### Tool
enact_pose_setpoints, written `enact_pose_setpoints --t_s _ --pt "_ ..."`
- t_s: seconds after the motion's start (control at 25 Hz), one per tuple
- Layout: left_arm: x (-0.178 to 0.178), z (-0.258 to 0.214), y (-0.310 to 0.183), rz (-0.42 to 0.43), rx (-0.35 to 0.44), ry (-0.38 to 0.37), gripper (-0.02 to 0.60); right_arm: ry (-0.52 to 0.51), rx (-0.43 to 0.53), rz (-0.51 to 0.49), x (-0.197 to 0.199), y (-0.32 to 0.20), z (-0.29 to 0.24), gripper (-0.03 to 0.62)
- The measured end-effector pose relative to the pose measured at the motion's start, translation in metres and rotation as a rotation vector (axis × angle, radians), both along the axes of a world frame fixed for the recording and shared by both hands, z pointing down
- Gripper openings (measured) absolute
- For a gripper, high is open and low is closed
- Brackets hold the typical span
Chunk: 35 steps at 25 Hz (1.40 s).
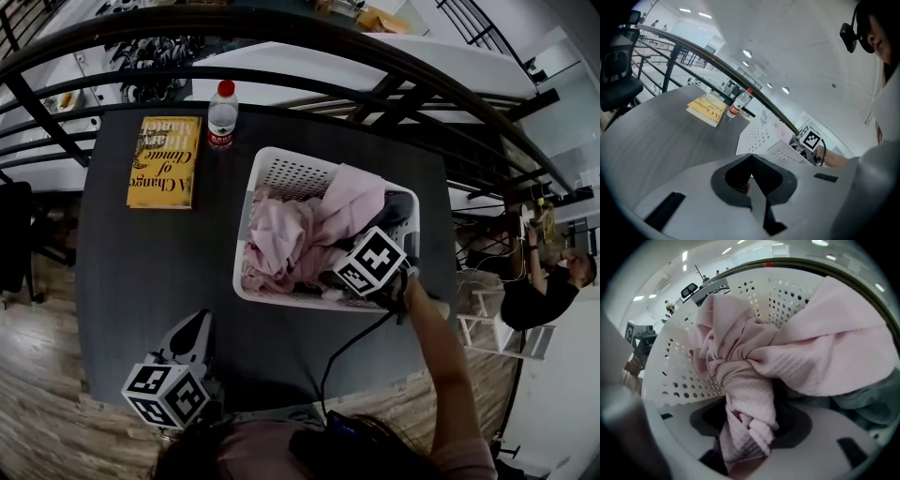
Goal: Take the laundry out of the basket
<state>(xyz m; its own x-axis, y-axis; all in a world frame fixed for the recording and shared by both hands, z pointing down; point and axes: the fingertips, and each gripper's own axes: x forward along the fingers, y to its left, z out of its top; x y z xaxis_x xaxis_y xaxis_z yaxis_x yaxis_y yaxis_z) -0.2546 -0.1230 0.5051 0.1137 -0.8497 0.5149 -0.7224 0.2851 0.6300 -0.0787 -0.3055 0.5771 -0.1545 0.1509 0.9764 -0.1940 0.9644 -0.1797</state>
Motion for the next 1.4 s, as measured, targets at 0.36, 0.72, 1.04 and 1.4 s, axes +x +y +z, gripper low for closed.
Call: enact_pose_setpoints --t_s 0.36,0.72,1.04,1.4 --pt "-0.004 -0.009 0.009 0.003 0.028 -0.003 -0.003 -0.092 0.113 0.059 -0.007 -0.004 -0.039 0.164" --pt "-0.008 -0.023 0.023 0.027 0.064 -0.01 -0.003 -0.246 0.23 0.193 -0.012 -0.005 -0.089 0.112" --pt "-0.019 -0.034 0.037 0.052 0.091 -0.017 -0.002 -0.322 0.366 0.274 -0.012 -0.005 -0.138 0.101" --pt "-0.027 -0.04 0.047 0.089 0.118 -0.034 -0.003 -0.392 0.532 0.351 -0.002 0.003 -0.193 0.1"
